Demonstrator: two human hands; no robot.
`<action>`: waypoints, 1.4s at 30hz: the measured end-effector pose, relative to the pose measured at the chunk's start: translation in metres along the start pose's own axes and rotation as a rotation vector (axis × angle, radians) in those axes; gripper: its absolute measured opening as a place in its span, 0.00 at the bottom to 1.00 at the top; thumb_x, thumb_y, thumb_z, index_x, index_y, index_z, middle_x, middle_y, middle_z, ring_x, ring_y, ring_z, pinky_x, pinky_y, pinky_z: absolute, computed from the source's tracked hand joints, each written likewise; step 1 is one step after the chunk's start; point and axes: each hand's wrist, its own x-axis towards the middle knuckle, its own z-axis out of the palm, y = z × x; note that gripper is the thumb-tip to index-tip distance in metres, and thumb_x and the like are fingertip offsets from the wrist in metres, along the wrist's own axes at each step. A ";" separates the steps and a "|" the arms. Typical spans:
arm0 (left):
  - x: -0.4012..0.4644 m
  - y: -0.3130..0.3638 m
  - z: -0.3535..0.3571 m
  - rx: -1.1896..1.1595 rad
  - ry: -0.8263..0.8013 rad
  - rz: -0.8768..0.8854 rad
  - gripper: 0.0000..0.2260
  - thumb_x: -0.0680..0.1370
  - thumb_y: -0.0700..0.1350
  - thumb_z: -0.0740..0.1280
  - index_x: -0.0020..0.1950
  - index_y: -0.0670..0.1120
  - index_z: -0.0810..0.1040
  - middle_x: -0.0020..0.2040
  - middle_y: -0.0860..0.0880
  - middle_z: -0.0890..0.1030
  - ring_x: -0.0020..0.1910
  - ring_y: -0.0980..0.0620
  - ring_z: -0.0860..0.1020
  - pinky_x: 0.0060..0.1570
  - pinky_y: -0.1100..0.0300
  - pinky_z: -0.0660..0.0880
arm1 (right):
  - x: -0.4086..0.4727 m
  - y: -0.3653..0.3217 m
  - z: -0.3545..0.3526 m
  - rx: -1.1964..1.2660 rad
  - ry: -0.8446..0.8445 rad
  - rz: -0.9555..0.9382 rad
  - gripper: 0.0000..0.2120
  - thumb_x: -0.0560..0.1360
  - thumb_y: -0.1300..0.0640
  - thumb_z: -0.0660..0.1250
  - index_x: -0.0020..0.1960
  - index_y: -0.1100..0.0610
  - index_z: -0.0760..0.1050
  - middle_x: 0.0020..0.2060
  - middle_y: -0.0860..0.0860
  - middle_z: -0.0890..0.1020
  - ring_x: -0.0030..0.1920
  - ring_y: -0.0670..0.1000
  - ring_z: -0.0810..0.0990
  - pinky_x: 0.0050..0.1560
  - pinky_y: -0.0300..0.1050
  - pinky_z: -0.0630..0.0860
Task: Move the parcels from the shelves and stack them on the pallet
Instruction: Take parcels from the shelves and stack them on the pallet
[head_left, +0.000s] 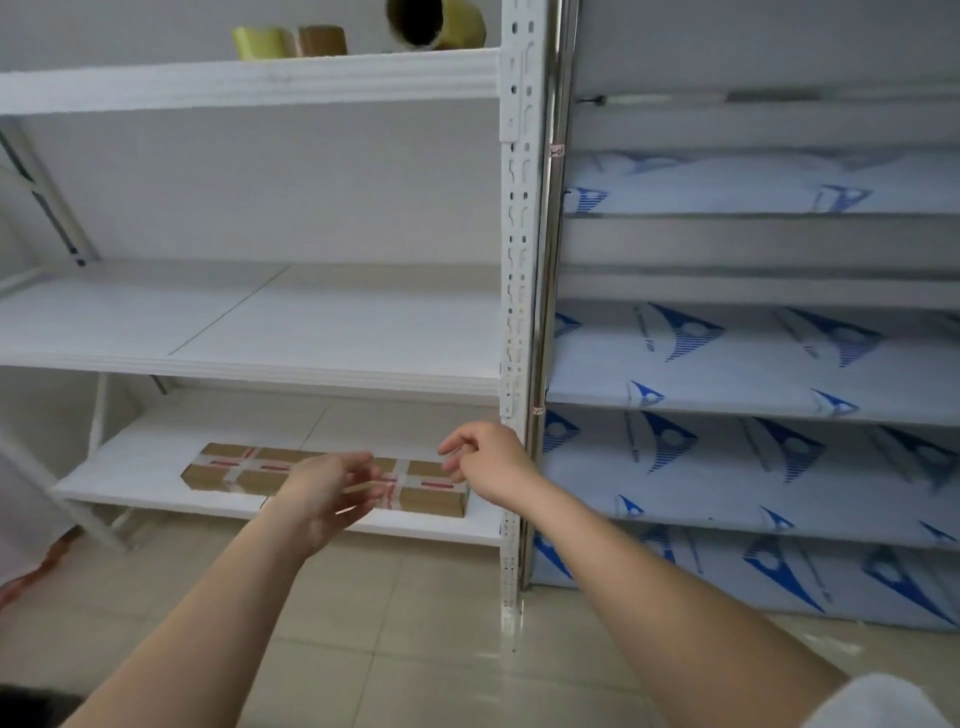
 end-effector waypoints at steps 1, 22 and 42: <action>0.015 0.001 -0.004 -0.001 0.004 -0.015 0.04 0.80 0.40 0.65 0.52 0.41 0.78 0.42 0.45 0.80 0.38 0.48 0.79 0.37 0.58 0.78 | 0.012 0.003 0.004 0.001 -0.020 0.015 0.16 0.76 0.68 0.57 0.51 0.54 0.80 0.49 0.53 0.84 0.50 0.52 0.83 0.57 0.51 0.79; 0.327 -0.044 -0.120 -0.311 0.281 -0.289 0.04 0.83 0.41 0.59 0.52 0.42 0.72 0.44 0.45 0.80 0.38 0.48 0.79 0.35 0.59 0.76 | 0.320 0.068 0.193 -0.400 -0.431 0.210 0.15 0.80 0.57 0.60 0.65 0.53 0.77 0.62 0.50 0.77 0.61 0.52 0.76 0.46 0.34 0.70; 0.594 -0.271 -0.104 -0.428 0.251 -0.503 0.18 0.81 0.47 0.65 0.70 0.43 0.71 0.65 0.46 0.74 0.56 0.47 0.76 0.51 0.53 0.76 | 0.574 0.341 0.317 -0.855 -0.359 0.384 0.52 0.70 0.27 0.61 0.80 0.50 0.37 0.79 0.53 0.52 0.78 0.60 0.50 0.73 0.71 0.48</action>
